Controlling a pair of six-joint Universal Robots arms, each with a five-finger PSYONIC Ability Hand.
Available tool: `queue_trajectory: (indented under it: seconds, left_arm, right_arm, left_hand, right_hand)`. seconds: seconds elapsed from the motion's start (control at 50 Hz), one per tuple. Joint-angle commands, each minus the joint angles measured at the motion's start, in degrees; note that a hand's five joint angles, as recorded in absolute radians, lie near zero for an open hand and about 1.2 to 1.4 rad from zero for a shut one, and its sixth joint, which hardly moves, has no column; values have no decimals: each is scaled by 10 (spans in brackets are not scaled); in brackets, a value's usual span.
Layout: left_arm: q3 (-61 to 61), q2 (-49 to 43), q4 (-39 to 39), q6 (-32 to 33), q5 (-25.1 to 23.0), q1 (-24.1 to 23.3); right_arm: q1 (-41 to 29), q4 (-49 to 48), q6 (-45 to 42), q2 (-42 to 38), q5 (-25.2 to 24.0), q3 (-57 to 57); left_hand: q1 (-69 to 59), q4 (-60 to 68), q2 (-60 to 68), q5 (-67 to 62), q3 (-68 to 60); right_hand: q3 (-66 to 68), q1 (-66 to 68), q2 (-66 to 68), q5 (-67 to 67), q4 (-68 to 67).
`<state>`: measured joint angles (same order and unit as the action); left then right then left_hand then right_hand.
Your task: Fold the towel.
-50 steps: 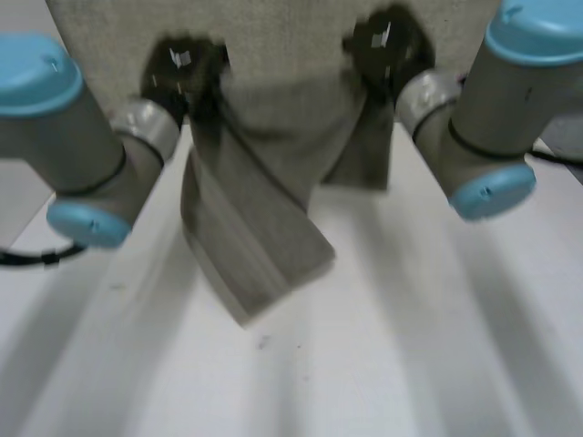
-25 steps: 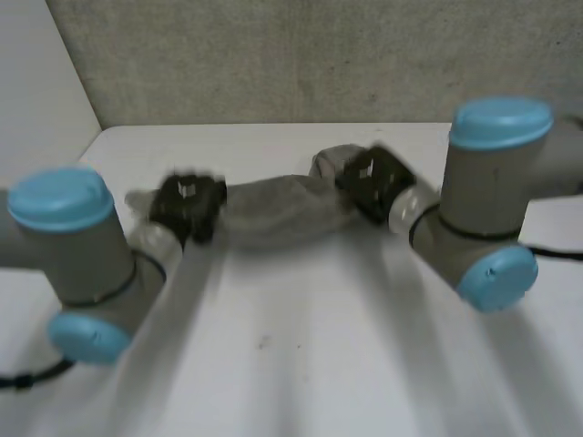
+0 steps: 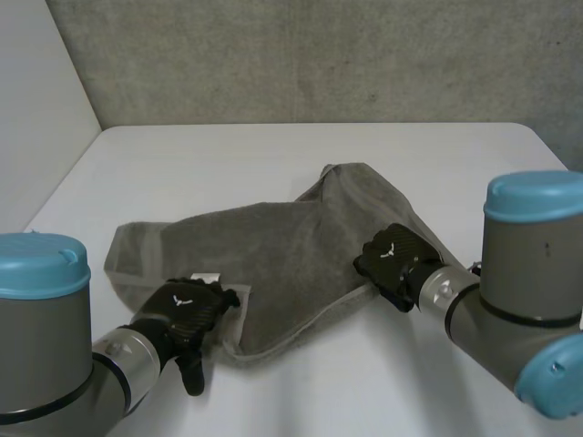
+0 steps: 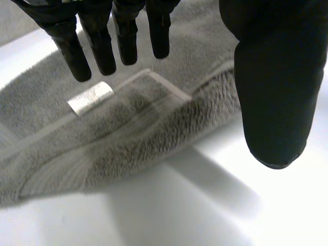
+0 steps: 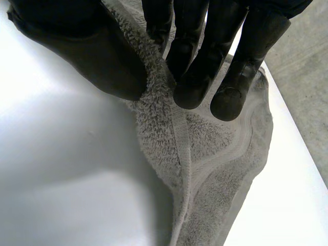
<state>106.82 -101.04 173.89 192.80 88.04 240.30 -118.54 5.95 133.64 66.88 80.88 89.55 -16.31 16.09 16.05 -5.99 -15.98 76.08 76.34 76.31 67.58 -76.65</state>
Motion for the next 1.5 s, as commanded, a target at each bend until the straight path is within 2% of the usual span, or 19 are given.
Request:
queue_trajectory:
  seconds: [0.02,0.2,0.36,0.58,0.64,0.74,0.84,1.02,1.18,1.5]
  left_arm:
    - [-45,1,6,0,-1,5]
    - [-105,-29,6,16,-6,9]
    - [-167,-114,6,139,-18,9]
    - [-238,-184,-11,209,-65,8]
    - [-241,-187,-12,216,-71,8]
    - [-244,-202,-14,266,-113,7]
    - [-240,-210,-18,300,-119,7]
    - [-238,-211,-22,306,-121,7]
    - [-232,-216,-23,307,-122,7]
    - [-228,-224,-22,310,-121,7]
  right_arm:
    - [0,-64,0,9,0,61]
    - [0,-67,1,6,0,68]
    - [0,-73,0,2,-9,72]
    - [0,-76,0,1,-14,76]
    - [0,-76,0,0,-16,76]
    - [0,-76,0,-1,-19,77]
    - [0,-77,0,-1,-19,77]
    - [0,-85,0,-3,-19,79]
    - [0,-89,0,-4,-19,80]
    - [0,-90,0,-4,-19,80]
  left_hand:
    - [32,-30,-30,29,29]
    - [0,2,2,-3,-3]
    - [-83,86,86,-87,-87]
    - [-112,115,115,-116,-116]
    - [-104,106,107,-107,-107]
    - [-92,94,95,-95,-95]
    - [-85,88,88,-89,-89]
    - [-106,108,108,-109,-109]
    - [-217,219,219,-220,-220]
    - [-212,214,214,-215,-215]
  right_hand:
    - [39,37,37,24,-33]
    - [39,37,37,24,-33]
    - [39,37,37,24,-33]
    - [39,37,37,24,-33]
    - [39,37,37,24,-33]
    - [39,37,37,24,-33]
    - [39,37,37,24,-33]
    - [39,37,37,24,-33]
    - [39,37,37,24,-33]
    - [39,37,37,24,-33]
